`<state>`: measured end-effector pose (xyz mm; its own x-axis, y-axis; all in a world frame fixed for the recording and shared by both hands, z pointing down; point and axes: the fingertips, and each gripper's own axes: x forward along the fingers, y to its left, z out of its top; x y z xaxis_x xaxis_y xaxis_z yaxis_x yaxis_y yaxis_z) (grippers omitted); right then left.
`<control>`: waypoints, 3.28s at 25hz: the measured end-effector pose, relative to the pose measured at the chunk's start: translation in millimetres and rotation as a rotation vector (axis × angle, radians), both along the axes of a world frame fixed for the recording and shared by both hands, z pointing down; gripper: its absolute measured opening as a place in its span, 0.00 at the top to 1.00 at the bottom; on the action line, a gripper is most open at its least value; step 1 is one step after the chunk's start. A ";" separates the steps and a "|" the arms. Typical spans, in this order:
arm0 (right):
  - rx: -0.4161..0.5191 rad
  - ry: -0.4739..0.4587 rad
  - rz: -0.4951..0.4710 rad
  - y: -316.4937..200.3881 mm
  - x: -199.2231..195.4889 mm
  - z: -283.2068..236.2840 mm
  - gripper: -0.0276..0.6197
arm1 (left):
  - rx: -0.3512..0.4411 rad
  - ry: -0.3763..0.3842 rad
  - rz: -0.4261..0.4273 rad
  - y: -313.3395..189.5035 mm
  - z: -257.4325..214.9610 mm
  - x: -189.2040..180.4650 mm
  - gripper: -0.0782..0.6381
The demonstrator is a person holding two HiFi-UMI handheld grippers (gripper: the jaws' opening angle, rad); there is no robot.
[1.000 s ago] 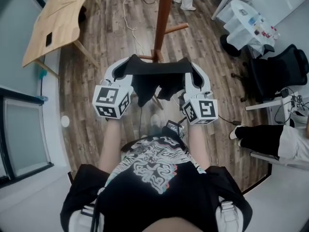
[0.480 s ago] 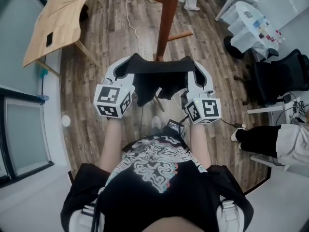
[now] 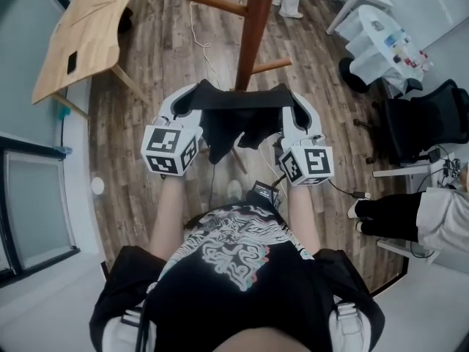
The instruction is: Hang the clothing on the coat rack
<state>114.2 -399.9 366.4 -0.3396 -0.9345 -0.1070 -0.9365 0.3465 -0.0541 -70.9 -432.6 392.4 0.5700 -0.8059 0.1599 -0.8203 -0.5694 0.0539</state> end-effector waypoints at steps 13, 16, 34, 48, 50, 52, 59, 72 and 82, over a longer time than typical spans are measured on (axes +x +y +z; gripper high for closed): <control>-0.065 0.014 -0.036 -35.1 10.3 33.3 0.94 | -0.064 -0.019 -0.023 -29.7 30.3 9.9 0.88; -0.091 0.024 -0.038 -39.9 13.2 48.0 0.94 | -0.083 -0.028 -0.027 -32.8 39.1 12.6 0.88; -0.186 0.043 -0.117 -48.6 10.2 109.2 0.94 | -0.200 -0.037 -0.054 -32.6 102.4 19.3 0.88; -0.235 0.099 -0.184 -44.2 -14.8 145.1 0.94 | -0.199 -0.072 -0.038 -27.2 130.2 31.6 0.88; -0.236 0.116 -0.190 -42.2 -18.4 149.6 0.94 | -0.189 -0.066 -0.039 -26.6 130.8 32.4 0.88; -0.242 0.116 -0.198 -39.9 -19.6 151.2 0.94 | -0.188 -0.069 -0.042 -23.9 131.0 32.0 0.88; -0.229 0.143 -0.176 -38.8 -17.1 144.7 0.94 | -0.180 -0.088 -0.077 -22.0 127.9 30.7 0.88; -0.274 0.109 -0.185 -27.0 -4.5 143.8 0.83 | -0.293 -0.112 -0.057 -5.6 136.9 30.5 0.62; -0.317 0.082 -0.153 -9.0 13.0 146.5 0.79 | -0.287 -0.107 -0.046 12.3 132.3 22.8 0.62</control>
